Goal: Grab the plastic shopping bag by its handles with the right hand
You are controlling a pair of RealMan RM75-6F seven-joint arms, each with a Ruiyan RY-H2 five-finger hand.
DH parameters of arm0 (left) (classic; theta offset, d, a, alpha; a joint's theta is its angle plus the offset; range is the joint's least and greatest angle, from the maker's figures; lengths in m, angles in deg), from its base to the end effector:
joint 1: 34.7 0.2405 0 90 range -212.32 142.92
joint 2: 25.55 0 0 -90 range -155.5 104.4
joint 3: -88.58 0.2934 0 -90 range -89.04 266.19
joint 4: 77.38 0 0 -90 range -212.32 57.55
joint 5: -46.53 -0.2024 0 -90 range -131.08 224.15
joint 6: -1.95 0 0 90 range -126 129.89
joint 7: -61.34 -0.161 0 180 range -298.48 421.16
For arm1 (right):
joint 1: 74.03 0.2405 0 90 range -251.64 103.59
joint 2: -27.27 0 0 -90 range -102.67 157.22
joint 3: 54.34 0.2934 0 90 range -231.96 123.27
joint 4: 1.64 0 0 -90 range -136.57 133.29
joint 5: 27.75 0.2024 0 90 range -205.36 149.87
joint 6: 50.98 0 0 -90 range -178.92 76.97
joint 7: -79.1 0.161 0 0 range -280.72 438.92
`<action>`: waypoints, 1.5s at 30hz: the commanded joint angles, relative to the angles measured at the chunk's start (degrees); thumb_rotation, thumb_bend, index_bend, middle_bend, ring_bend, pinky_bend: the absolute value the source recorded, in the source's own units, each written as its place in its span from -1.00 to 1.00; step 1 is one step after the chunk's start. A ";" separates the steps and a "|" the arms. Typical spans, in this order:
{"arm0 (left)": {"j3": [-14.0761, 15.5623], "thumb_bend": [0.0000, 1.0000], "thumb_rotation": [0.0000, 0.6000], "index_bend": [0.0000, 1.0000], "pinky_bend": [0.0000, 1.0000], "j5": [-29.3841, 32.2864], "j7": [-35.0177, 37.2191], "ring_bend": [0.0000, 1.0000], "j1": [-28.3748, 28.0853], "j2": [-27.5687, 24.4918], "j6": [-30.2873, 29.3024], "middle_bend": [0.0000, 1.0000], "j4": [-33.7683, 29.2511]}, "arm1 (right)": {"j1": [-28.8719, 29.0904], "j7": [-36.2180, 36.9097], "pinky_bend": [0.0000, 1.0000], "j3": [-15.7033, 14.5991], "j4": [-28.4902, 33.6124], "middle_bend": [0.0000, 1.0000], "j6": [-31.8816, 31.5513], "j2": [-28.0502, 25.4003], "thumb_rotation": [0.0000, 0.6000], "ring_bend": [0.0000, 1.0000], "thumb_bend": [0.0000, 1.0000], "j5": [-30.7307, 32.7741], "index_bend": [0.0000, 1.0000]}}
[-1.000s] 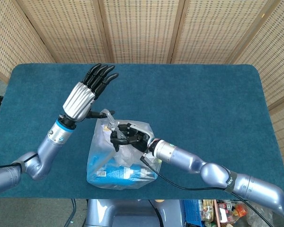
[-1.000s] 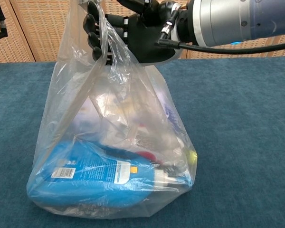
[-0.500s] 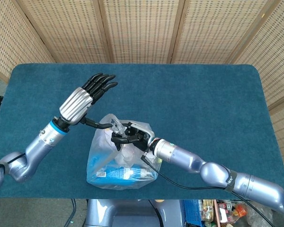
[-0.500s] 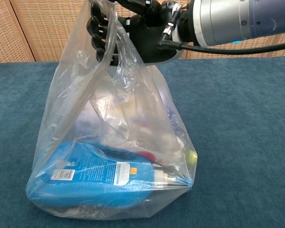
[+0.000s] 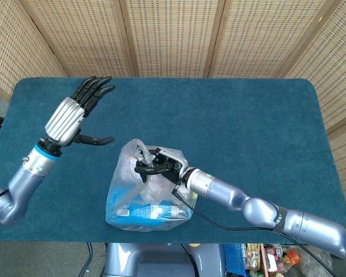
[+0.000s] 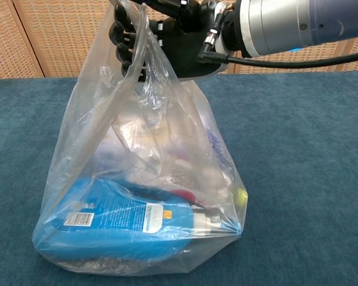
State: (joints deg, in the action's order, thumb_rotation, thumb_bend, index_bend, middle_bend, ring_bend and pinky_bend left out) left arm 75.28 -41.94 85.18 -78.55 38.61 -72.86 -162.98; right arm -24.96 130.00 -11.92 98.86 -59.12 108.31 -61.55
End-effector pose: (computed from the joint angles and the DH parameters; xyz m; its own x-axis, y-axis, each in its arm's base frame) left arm -0.1250 0.4074 0.1972 0.0827 -0.0615 0.9947 0.7533 -0.6496 -0.1028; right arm 0.0047 -0.3787 0.0254 -0.7647 -0.6345 -0.1125 -0.3760 0.5812 -0.7217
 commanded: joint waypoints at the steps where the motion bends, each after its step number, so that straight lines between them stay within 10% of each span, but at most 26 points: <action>1: -0.31 -1.00 0.92 -1.00 -1.00 1.66 1.20 -1.00 2.37 -1.99 -1.60 -1.00 0.98 | 1.24 -0.67 0.39 -0.76 0.75 0.34 -0.62 -1.32 1.00 0.24 -0.82 0.36 0.24; 10: 1.39 -1.00 1.00 -1.00 -1.00 3.29 7.18 -1.00 7.79 -3.69 -3.33 -1.00 5.68 | 7.01 -2.47 0.66 -4.23 2.11 0.39 -3.29 -5.73 1.00 0.33 -0.92 2.64 0.31; 23: 3.28 -1.00 1.00 -1.00 -1.00 4.23 5.27 -1.00 15.47 -6.90 -8.08 -1.00 1.28 | 19.84 -9.07 0.99 -13.00 1.11 0.66 -11.56 -12.90 1.00 0.54 0.54 9.66 0.63; 29: 4.14 -1.00 1.00 -1.00 -1.00 4.88 3.20 -1.00 18.67 -8.06 -9.61 -1.00 -2.15 | 23.50 -10.91 1.00 -15.31 2.39 0.69 -13.85 -16.01 1.00 0.59 0.91 14.47 0.72; 45: 9.16 -1.00 1.00 -1.00 -1.00 10.47 -1.22 -1.00 30.31 -3.94 -12.12 -1.00 -5.33 | 34.12 -19.77 1.00 -18.38 9.54 0.70 -28.38 -21.00 1.00 0.62 1.00 29.67 0.86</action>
State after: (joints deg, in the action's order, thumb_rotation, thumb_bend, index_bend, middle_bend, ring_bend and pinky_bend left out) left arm 84.12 -31.86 84.40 -48.77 33.92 -84.63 -169.05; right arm 8.32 111.12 -30.60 107.54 -86.46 87.83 -32.79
